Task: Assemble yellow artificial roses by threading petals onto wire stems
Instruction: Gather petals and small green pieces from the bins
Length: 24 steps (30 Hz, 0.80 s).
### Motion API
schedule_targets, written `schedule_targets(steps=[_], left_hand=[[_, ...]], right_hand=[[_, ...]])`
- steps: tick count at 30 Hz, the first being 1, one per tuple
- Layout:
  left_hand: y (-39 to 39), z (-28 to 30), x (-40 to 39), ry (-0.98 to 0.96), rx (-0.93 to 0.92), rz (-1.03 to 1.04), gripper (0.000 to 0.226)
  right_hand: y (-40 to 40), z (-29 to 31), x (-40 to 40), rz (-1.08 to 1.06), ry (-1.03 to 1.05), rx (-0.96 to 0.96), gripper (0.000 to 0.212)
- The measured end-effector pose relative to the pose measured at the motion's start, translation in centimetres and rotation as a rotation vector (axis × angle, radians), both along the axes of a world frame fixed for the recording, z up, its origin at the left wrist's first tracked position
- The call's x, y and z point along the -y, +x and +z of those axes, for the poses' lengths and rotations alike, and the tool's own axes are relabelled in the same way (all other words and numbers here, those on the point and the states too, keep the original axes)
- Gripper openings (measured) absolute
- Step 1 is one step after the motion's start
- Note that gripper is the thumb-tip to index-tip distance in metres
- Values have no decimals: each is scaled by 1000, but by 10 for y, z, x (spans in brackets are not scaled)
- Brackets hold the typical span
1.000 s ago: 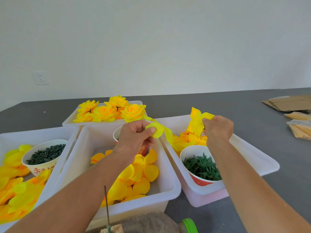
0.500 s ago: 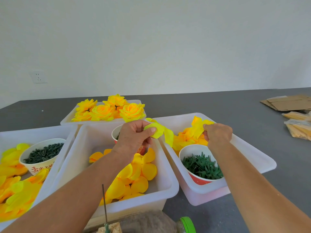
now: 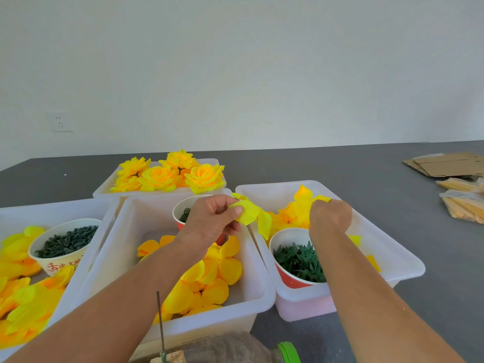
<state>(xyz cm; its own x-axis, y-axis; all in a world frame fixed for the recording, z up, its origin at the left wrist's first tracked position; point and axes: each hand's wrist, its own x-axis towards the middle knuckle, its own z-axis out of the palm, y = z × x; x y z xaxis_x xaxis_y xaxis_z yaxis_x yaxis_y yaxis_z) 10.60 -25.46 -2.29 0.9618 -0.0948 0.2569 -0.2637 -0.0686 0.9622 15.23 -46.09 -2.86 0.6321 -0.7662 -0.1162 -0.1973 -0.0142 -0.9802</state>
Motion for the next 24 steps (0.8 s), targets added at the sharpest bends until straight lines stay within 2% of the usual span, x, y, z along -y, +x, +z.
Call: schedule_targets(steps=[1,3,5,6,8,10,12,14,16,20,24], left_hand=[[0,0,0,8,-7,-21,13],[0,-1,1,24,-7,-46,16],[0,-1,2,24,12,-61,20],[-1,-1,2,10,18,-74,21],[-1,-1,2,-34,20,-89,25],[-1,-1,2,-59,20,-84,25],[-1,-1,2,-56,26,-84,23],[0,-1,2,-44,21,-90,22],[1,-2,1,-20,2,-71,23],[1,-4,-2,29,-31,-22,24],[-1,-1,-5,53,-61,6,21]], right_hand=[[-4,2,0,12,-85,-77,31],[-10,8,-2,-2,-394,-219,44],[-15,20,-10,81,-582,-105,48],[-16,27,-15,217,-547,8,44],[-25,40,-29,541,-271,133,25],[-34,43,-36,771,-114,99,14],[-36,38,-38,853,-63,93,23],[-35,34,-38,829,45,152,30],[-30,31,-37,726,91,191,28],[-15,15,-34,443,-55,154,22],[-8,2,-33,266,-206,134,23]])
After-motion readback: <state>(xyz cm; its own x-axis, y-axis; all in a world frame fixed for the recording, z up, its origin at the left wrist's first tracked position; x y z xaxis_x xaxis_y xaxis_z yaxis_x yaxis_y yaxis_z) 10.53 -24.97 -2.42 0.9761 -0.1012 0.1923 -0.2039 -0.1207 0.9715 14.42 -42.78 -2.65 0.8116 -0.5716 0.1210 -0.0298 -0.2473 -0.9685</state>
